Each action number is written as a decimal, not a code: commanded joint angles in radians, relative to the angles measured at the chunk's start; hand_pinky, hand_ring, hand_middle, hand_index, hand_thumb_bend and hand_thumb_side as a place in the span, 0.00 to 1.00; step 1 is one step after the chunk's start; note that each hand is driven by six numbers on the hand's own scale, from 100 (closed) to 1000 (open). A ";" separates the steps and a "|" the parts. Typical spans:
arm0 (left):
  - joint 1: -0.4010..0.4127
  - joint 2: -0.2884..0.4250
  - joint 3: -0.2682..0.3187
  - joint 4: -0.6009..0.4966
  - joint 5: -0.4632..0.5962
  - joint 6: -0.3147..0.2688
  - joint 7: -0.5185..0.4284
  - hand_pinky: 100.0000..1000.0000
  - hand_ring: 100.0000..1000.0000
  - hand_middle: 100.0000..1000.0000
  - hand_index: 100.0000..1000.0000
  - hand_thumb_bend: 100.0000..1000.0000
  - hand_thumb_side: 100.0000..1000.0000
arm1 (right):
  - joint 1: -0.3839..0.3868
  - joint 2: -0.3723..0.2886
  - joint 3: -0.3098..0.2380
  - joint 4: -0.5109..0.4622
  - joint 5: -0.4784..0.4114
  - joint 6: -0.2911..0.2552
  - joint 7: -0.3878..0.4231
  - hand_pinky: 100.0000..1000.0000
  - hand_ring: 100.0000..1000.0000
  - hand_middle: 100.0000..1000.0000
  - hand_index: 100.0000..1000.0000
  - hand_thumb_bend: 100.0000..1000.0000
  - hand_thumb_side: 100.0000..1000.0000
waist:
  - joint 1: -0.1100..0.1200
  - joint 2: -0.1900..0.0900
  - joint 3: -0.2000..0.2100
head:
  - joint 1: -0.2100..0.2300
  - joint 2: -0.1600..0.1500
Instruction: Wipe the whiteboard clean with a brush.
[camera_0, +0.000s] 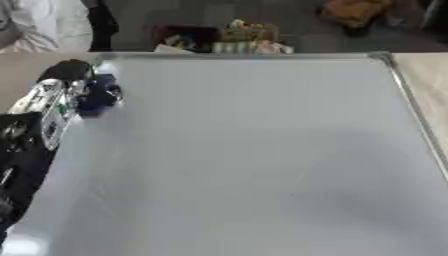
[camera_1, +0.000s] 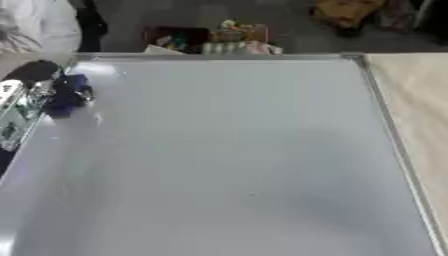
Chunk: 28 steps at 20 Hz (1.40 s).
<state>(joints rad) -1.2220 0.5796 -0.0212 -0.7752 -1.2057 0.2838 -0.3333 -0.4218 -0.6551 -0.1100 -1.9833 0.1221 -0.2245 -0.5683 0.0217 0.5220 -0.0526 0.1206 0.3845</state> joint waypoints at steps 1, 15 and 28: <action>0.008 0.018 0.006 0.025 0.014 -0.001 -0.004 0.29 0.41 0.33 0.43 0.01 0.60 | -0.007 -0.014 -0.012 -0.017 -0.002 -0.002 -0.001 0.83 0.78 0.77 0.86 0.00 1.00 | -0.008 -0.018 0.001 | 0.001 -0.011; -0.018 -0.033 -0.022 0.020 0.073 -0.025 -0.010 0.27 0.40 0.32 0.42 0.00 0.61 | -0.011 -0.009 -0.015 -0.017 -0.005 -0.002 -0.003 0.83 0.78 0.77 0.86 0.00 1.00 | -0.008 -0.020 -0.015 | 0.010 -0.004; -0.037 -0.095 -0.068 -0.004 0.079 -0.077 -0.036 0.27 0.40 0.32 0.42 0.00 0.62 | -0.014 -0.005 -0.016 -0.017 -0.013 -0.004 -0.003 0.83 0.78 0.77 0.86 0.00 1.00 | -0.004 -0.026 -0.027 | 0.030 -0.002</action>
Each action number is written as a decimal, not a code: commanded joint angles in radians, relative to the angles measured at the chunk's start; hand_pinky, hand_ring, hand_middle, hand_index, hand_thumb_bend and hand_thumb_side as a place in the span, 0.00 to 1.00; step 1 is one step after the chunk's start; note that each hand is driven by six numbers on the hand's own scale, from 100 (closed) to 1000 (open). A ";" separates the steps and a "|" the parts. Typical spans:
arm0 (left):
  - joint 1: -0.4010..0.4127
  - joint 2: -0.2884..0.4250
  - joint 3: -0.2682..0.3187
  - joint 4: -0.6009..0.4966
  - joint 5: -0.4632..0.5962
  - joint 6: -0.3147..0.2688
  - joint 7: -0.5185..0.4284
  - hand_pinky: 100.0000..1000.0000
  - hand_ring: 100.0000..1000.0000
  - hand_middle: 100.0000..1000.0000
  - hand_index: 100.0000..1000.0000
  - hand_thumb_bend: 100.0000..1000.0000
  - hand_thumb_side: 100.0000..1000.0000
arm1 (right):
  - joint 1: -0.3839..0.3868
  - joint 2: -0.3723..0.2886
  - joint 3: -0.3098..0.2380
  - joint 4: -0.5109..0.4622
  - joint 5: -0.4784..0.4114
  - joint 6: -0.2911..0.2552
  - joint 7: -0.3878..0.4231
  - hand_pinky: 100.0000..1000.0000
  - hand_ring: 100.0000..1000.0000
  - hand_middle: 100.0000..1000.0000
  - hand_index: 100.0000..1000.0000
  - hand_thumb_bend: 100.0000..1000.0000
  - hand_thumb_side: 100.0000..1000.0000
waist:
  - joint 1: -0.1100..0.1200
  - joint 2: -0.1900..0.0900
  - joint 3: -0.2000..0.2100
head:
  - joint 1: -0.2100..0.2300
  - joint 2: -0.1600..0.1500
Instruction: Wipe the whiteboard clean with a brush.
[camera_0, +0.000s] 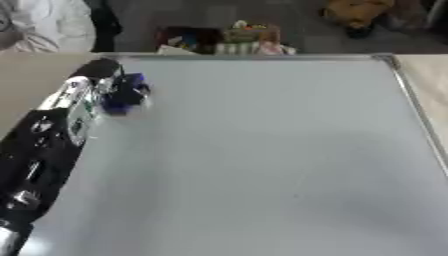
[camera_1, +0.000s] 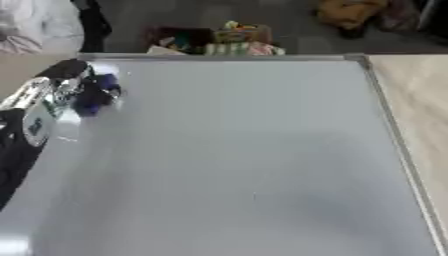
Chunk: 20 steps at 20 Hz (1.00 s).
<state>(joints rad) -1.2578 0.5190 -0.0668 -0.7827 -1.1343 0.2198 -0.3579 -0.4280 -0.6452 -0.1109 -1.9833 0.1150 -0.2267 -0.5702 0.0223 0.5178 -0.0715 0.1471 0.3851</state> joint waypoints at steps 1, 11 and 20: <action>-0.001 -0.038 -0.025 0.003 0.007 -0.017 -0.013 0.27 0.40 0.33 0.43 0.01 0.62 | -0.008 -0.014 -0.016 -0.017 -0.006 -0.002 -0.002 0.83 0.78 0.77 0.86 0.00 1.00 | -0.004 -0.022 -0.009 | 0.004 -0.004; -0.005 -0.066 -0.063 -0.021 -0.011 -0.064 -0.031 0.28 0.40 0.33 0.43 0.01 0.62 | -0.010 -0.012 -0.017 -0.017 -0.009 -0.002 -0.005 0.83 0.78 0.77 0.86 0.00 1.00 | -0.005 -0.024 -0.012 | 0.009 -0.006; 0.002 -0.057 -0.052 -0.012 -0.024 -0.056 -0.031 0.28 0.41 0.33 0.43 0.01 0.62 | -0.008 -0.012 -0.018 -0.017 -0.010 -0.001 -0.005 0.83 0.78 0.77 0.86 0.00 1.00 | -0.009 -0.028 -0.003 | 0.009 0.001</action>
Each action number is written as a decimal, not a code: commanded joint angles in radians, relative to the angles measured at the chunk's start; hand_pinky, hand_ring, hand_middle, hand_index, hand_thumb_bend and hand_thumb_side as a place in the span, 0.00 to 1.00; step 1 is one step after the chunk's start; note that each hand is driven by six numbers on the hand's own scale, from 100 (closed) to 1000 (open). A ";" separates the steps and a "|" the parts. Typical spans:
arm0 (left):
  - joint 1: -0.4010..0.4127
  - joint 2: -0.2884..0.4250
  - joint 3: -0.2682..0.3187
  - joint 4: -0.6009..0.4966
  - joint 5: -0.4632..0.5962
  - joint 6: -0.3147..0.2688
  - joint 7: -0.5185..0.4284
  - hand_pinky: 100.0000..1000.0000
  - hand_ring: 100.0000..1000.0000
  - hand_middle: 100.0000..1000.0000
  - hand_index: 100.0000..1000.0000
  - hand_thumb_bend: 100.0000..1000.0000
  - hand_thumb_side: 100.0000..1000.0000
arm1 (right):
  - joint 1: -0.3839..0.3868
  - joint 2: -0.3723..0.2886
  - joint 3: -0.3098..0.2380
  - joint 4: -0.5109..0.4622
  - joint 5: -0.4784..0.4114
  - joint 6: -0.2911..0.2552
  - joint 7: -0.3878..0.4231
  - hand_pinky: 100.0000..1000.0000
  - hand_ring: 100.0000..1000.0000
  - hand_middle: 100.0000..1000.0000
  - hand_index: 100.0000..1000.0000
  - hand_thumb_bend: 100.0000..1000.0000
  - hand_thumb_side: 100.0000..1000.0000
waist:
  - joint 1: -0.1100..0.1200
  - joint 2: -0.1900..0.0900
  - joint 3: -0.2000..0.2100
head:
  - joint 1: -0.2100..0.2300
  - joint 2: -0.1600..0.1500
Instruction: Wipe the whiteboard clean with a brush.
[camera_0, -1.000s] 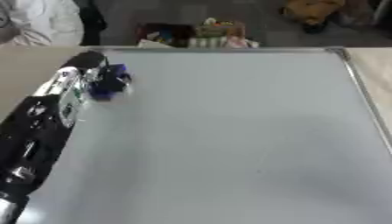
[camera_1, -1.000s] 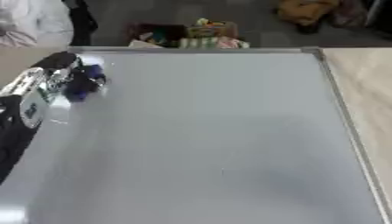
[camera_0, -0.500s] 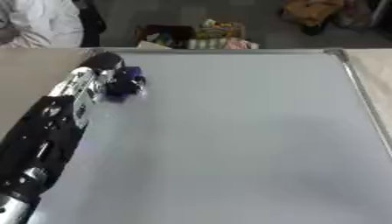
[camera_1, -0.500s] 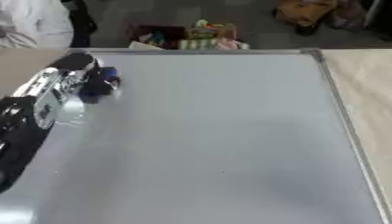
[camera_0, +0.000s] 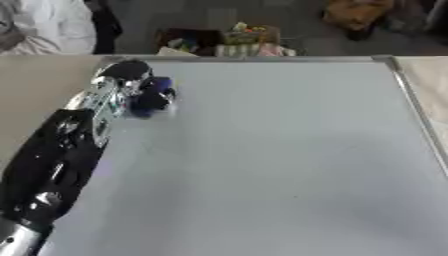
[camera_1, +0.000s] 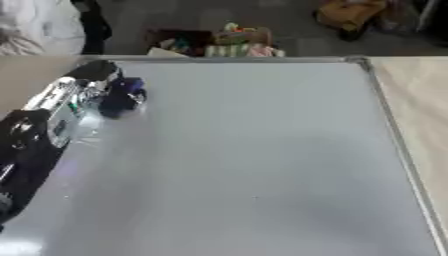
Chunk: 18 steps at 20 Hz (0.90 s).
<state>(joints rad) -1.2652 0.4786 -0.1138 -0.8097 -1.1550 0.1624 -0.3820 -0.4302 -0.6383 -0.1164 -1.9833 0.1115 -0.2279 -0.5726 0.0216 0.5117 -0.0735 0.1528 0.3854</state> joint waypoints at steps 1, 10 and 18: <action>0.011 -0.014 -0.002 0.018 -0.006 0.004 -0.005 0.28 0.41 0.33 0.43 0.01 0.62 | -0.006 -0.020 -0.013 -0.017 -0.007 0.000 -0.003 0.83 0.78 0.77 0.86 0.00 1.00 | -0.009 -0.022 0.000 | 0.004 0.001; 0.025 0.015 0.030 0.047 -0.051 0.038 0.023 0.29 0.41 0.34 0.43 0.01 0.61 | -0.004 -0.021 -0.014 -0.017 -0.005 0.001 -0.005 0.82 0.78 0.77 0.86 0.00 1.00 | -0.015 -0.024 0.013 | 0.000 -0.001; 0.044 0.063 0.066 0.071 -0.073 0.077 0.044 0.29 0.41 0.34 0.44 0.02 0.61 | 0.000 -0.024 -0.016 -0.017 -0.003 0.002 -0.008 0.82 0.78 0.77 0.86 0.00 1.00 | -0.018 -0.025 0.018 | -0.003 -0.008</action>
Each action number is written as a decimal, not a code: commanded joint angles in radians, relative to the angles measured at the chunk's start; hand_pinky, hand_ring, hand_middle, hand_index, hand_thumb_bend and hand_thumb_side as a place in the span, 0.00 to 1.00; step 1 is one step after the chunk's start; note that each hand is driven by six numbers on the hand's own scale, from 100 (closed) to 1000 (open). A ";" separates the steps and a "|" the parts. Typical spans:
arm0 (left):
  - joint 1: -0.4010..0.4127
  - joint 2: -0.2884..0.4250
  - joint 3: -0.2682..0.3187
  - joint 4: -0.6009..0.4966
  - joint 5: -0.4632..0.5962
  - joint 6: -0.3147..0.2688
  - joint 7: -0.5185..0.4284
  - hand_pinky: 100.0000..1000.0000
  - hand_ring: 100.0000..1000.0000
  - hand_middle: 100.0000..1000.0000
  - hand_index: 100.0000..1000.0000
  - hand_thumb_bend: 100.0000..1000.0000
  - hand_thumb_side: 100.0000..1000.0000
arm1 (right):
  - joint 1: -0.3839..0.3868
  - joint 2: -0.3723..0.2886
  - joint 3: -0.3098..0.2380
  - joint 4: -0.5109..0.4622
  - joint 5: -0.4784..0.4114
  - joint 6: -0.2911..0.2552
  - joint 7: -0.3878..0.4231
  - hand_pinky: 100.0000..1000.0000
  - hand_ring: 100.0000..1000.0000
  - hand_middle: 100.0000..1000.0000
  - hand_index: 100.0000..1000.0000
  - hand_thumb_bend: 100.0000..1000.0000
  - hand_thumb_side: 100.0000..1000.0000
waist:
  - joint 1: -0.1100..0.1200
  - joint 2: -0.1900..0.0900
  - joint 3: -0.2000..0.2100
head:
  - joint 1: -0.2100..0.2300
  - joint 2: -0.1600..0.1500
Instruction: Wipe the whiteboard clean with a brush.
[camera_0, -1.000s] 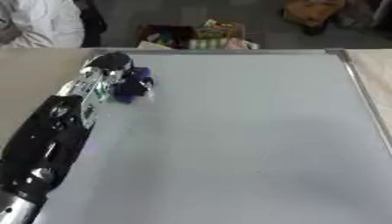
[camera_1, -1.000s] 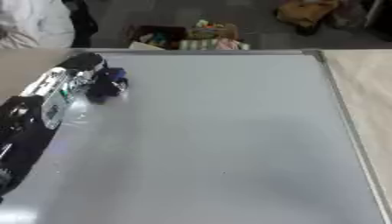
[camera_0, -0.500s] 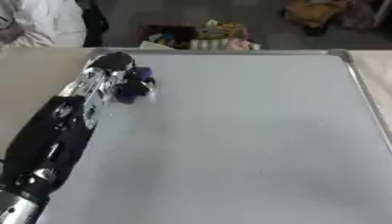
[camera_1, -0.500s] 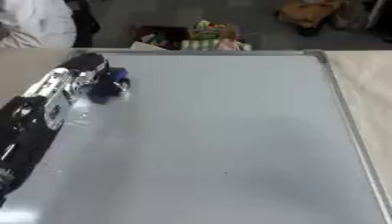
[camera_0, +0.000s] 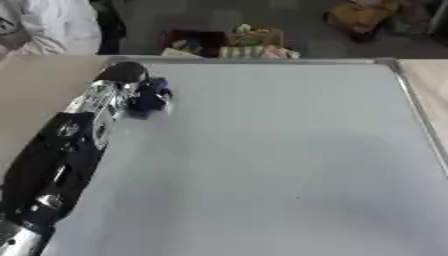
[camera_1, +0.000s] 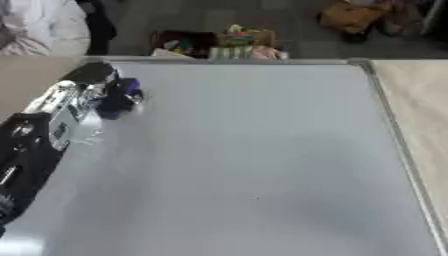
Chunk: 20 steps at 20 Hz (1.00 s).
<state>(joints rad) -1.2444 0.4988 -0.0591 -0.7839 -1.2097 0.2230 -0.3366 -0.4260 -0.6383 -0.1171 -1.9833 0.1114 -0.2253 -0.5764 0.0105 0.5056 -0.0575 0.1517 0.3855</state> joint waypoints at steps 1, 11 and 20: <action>0.025 0.047 0.015 0.048 -0.021 0.020 0.002 0.29 0.41 0.34 0.44 0.02 0.61 | -0.005 -0.024 -0.015 -0.017 -0.002 -0.001 -0.005 0.82 0.78 0.77 0.86 0.00 1.00 | -0.007 -0.018 0.002 | -0.001 -0.009; 0.040 0.091 0.047 0.064 -0.014 0.054 0.032 0.29 0.41 0.34 0.44 0.01 0.61 | -0.001 -0.024 -0.017 -0.017 0.001 0.000 -0.008 0.82 0.78 0.77 0.85 0.00 1.00 | -0.012 -0.017 0.002 | 0.002 -0.023; 0.039 0.100 0.052 0.065 -0.009 0.068 0.057 0.28 0.41 0.33 0.43 0.00 0.61 | 0.001 -0.022 -0.018 -0.017 0.001 0.002 -0.008 0.82 0.78 0.77 0.85 0.00 1.00 | -0.011 -0.018 0.000 | 0.004 -0.028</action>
<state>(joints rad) -1.2185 0.5726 -0.0092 -0.7418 -1.2161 0.2880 -0.2811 -0.4215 -0.6383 -0.1225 -1.9833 0.1115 -0.2247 -0.5816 0.0048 0.5055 -0.0559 0.1529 0.3677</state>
